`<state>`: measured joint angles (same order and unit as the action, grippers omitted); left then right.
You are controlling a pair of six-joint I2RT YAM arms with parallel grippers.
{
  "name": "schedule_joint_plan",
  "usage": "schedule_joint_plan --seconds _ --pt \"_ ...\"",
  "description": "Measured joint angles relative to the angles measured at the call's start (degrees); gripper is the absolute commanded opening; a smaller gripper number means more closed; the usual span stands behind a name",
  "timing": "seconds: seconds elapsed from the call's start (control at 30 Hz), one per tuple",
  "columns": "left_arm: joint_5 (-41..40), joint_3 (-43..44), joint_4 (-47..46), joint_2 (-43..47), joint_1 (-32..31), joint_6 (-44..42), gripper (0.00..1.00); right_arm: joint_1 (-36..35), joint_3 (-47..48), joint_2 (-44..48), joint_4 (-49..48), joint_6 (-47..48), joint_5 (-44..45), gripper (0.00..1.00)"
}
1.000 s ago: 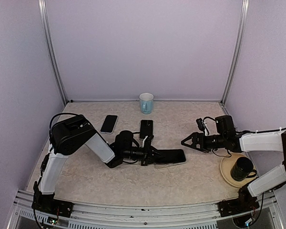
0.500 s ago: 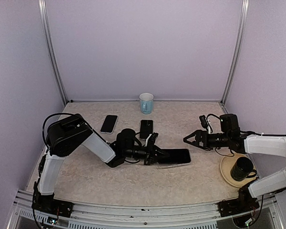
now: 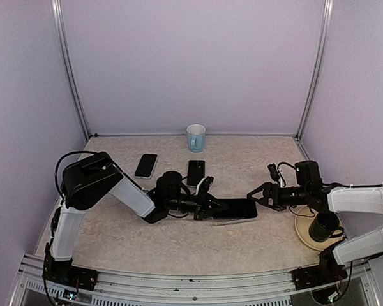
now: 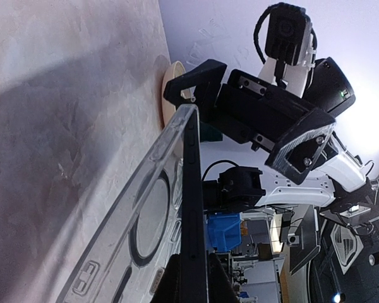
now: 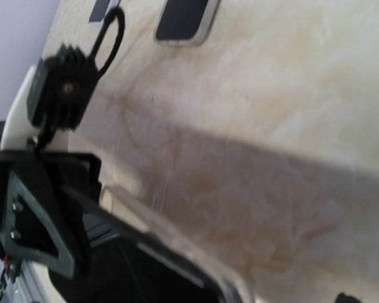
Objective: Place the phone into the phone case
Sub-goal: Install the phone into the phone case, then pass from the left arm to the right
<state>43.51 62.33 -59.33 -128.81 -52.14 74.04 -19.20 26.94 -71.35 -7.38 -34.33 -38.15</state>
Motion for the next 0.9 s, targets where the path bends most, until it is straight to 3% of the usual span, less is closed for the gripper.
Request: schedule_joint_plan --seconds 0.27,0.6,0.9 --pt "0.2 0.1 0.0 0.5 0.0 -0.2 0.0 -0.1 -5.3 0.6 -6.2 -3.0 -5.3 0.94" --pt "1.3 2.6 -0.2 0.5 -0.3 -0.2 0.0 -1.7 -7.0 -2.7 -17.9 -7.8 -12.0 0.8" --pt "2.2 2.7 -0.3 0.5 -0.7 -0.2 0.0 -2.4 -7.1 -4.5 -22.0 -10.3 -14.7 0.65"
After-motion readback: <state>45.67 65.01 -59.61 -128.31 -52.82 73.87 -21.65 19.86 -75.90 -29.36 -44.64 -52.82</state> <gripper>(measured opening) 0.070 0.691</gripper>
